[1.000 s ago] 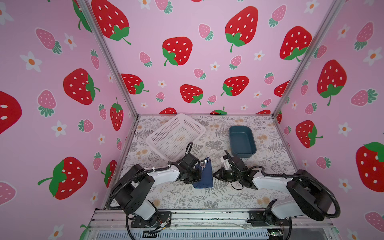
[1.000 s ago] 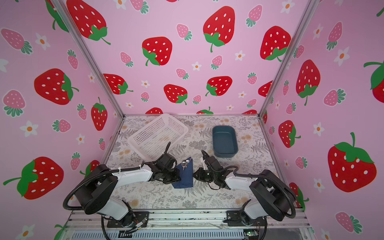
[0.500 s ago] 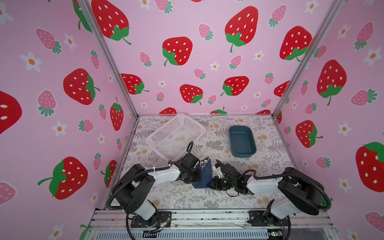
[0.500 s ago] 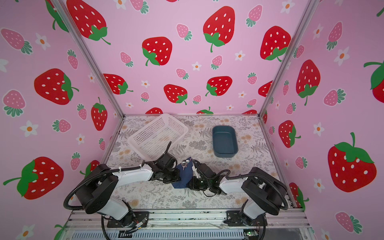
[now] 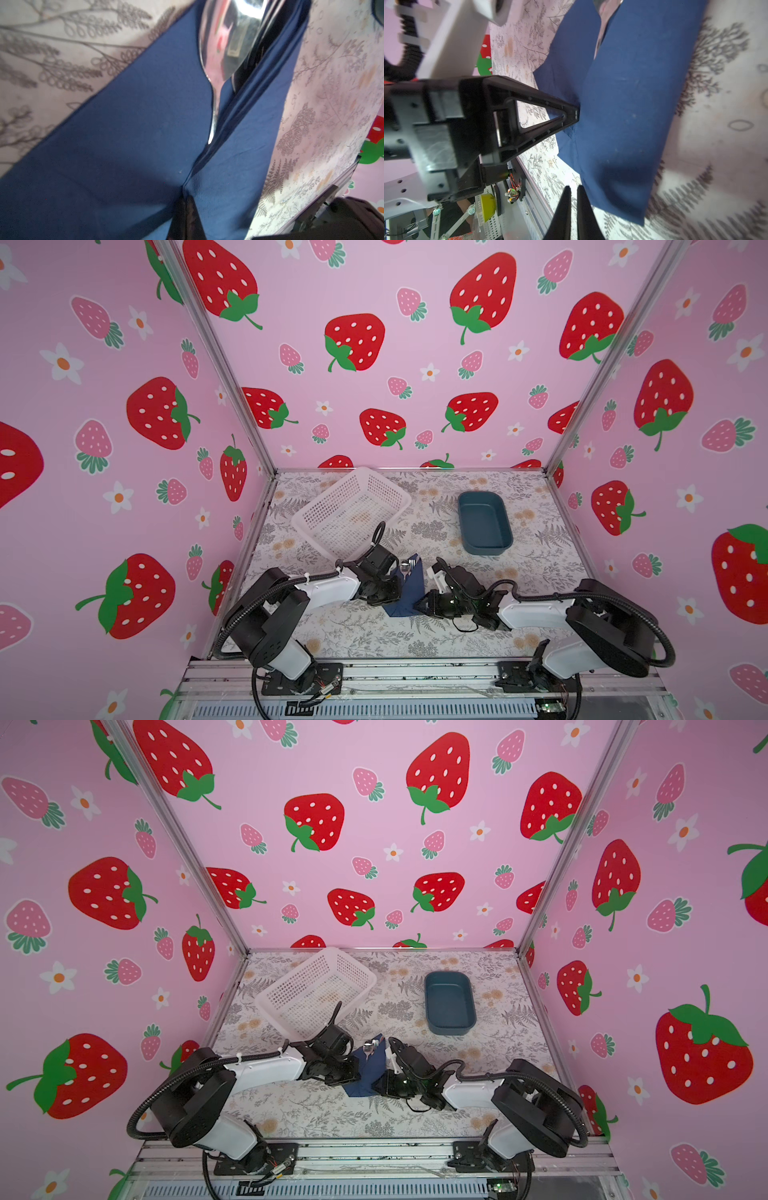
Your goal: Place the utensils on the paper napkin and roll it up
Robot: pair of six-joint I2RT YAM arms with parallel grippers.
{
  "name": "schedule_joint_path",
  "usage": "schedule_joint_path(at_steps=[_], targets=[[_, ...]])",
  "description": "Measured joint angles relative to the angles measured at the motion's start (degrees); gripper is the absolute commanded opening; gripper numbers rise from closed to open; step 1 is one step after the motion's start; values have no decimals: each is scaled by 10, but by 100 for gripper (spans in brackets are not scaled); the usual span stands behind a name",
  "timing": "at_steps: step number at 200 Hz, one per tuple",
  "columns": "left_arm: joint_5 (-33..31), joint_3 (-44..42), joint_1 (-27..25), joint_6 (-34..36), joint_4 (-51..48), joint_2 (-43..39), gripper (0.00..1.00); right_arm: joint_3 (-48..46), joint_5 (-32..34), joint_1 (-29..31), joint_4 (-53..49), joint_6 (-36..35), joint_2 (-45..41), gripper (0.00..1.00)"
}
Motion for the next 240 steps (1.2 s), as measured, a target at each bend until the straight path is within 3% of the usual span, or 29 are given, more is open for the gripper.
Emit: schedule_joint_path(at_steps=[99, 136, 183, 240], targets=[[-11, 7, 0, 17, -17, 0, 0, -14, -11, -1, 43, 17, 66, 10], [-14, 9, 0, 25, -22, 0, 0, -20, -12, -1, 48, 19, 58, 11], [-16, 15, 0, 27, -29, 3, 0, -45, -7, -32, 38, 17, -18, 10], [-15, 19, 0, 27, -34, 7, 0, -48, -10, -41, 36, 14, 12, 10]])
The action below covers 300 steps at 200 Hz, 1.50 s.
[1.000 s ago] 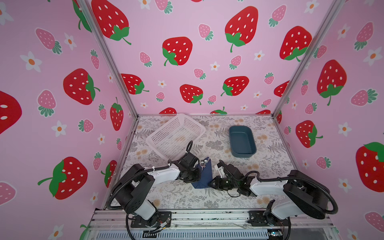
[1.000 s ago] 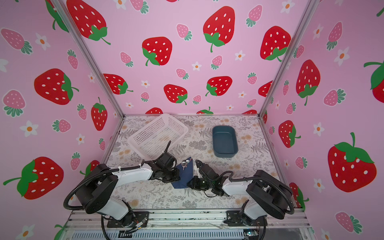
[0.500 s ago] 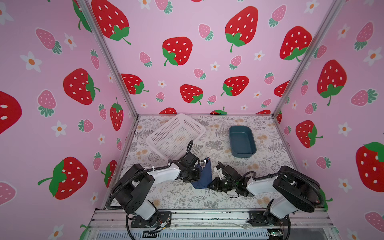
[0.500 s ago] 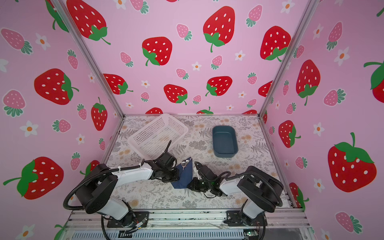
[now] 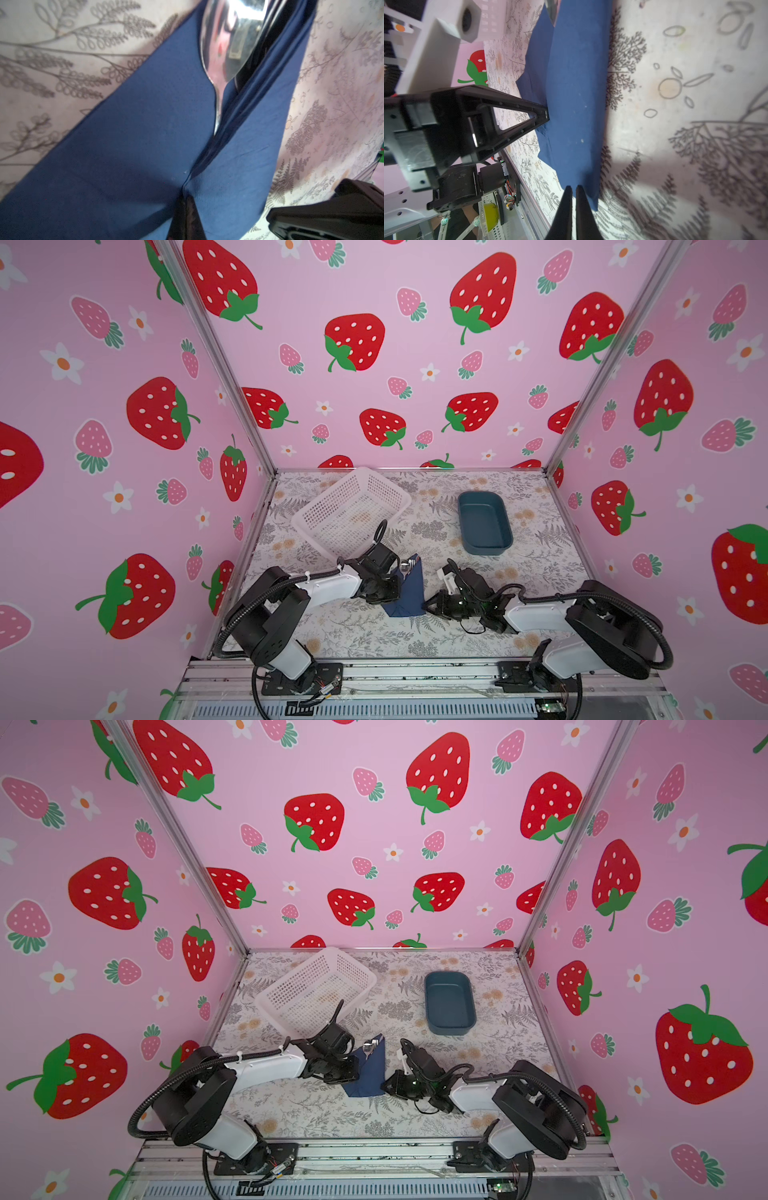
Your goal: Place the utensils on the paper napkin and roll it up
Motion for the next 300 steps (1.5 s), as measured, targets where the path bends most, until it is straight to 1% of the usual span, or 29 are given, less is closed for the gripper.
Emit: schedule_joint_path(at_steps=[30, 64, 98, 129, 167, 203, 231, 269, 284, 300], targets=[[0, 1, 0, 0, -1, 1, 0, -2, 0, 0, -1, 0, 10, 10], [0, 2, 0, 2, -1, 1, 0, 6, 3, -7, -32, -7, -10, 10], [0, 2, 0, 2, -2, 1, 0, 46, 7, -52, -45, -20, -13, 10], [0, 3, 0, 3, -3, 1, 0, 110, 4, -98, -46, -42, 36, 10], [0, 4, 0, 7, -5, 2, 0, 186, 2, -121, -48, -62, 108, 11], [-1, 8, 0, 10, -11, 4, 0, 214, 5, -127, -59, -73, 159, 10], [-1, 8, 0, 11, -11, 4, 0, 217, 3, -130, -58, -76, 188, 10], [-1, 8, 0, 11, -11, 4, 0, 219, 1, -133, -77, -88, 176, 12], [-1, 8, 0, 10, -11, 4, 0, 218, 1, -134, -103, -99, 150, 13], [-1, 8, 0, 10, -11, 4, 0, 217, 0, -130, -125, -110, 104, 13]])
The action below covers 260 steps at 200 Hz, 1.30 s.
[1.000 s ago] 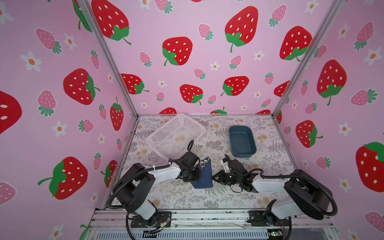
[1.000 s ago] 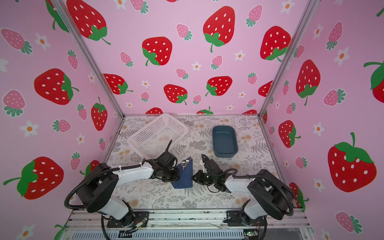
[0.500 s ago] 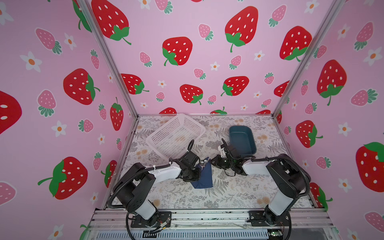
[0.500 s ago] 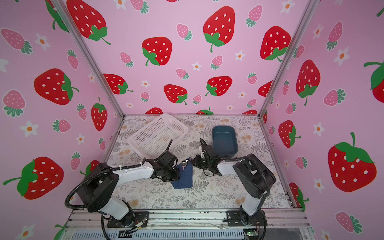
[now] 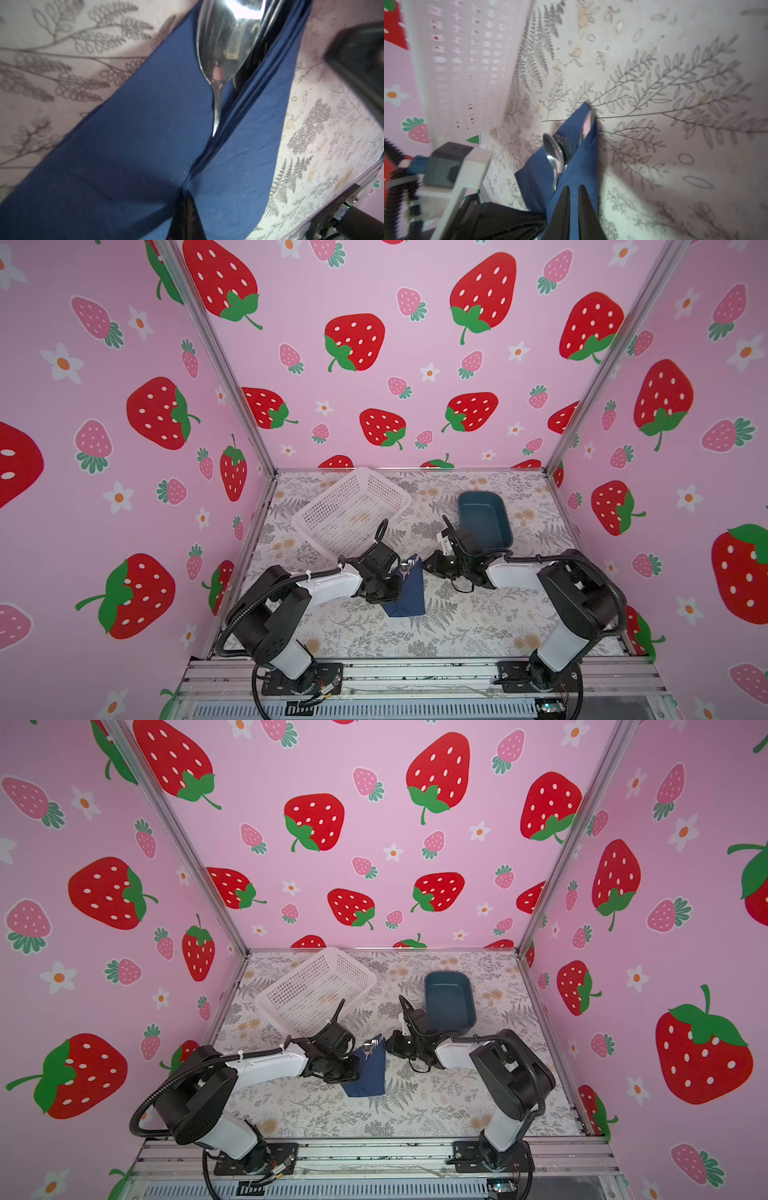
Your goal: Place the utensils on the paper napkin and roll it up
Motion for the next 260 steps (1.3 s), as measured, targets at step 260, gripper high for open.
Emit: schedule_joint_path(at_steps=[260], targets=[[-2, 0, 0, -1, -3, -6, 11, -68, 36, 195, 12, 58, -1, 9]])
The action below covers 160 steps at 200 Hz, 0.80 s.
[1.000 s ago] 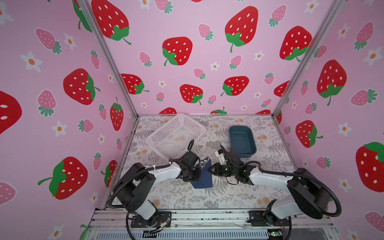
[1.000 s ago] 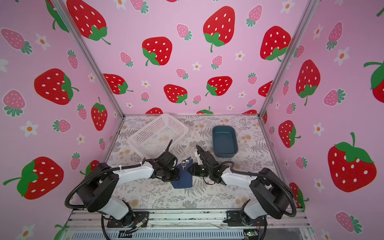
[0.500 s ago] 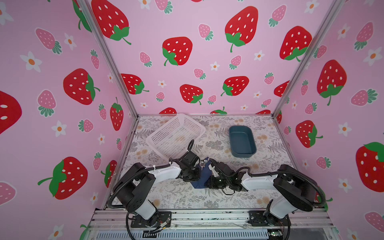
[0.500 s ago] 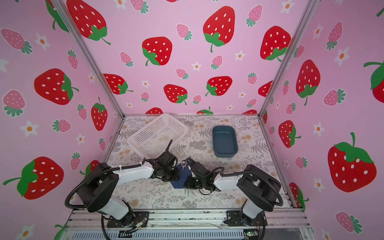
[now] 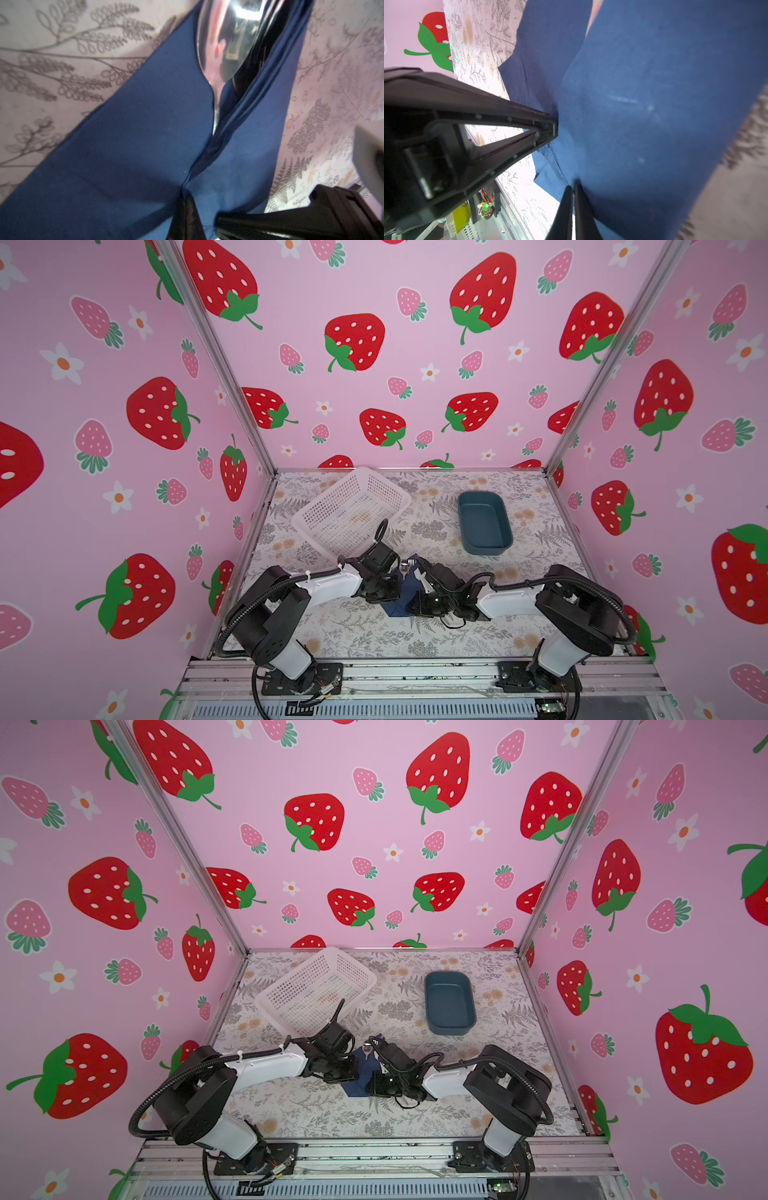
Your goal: Place the utensils on the paper napkin and roll it up
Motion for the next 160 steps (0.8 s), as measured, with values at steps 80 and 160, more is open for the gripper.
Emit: schedule_joint_path(at_steps=[80, 160], targets=[[-56, -17, 9, -22, -42, -133, 62, -5, 1, 0, 11, 7, 0, 10], [-58, -87, 66, -40, -46, -156, 62, -5, 1, 0, 12, 7, 1, 9]])
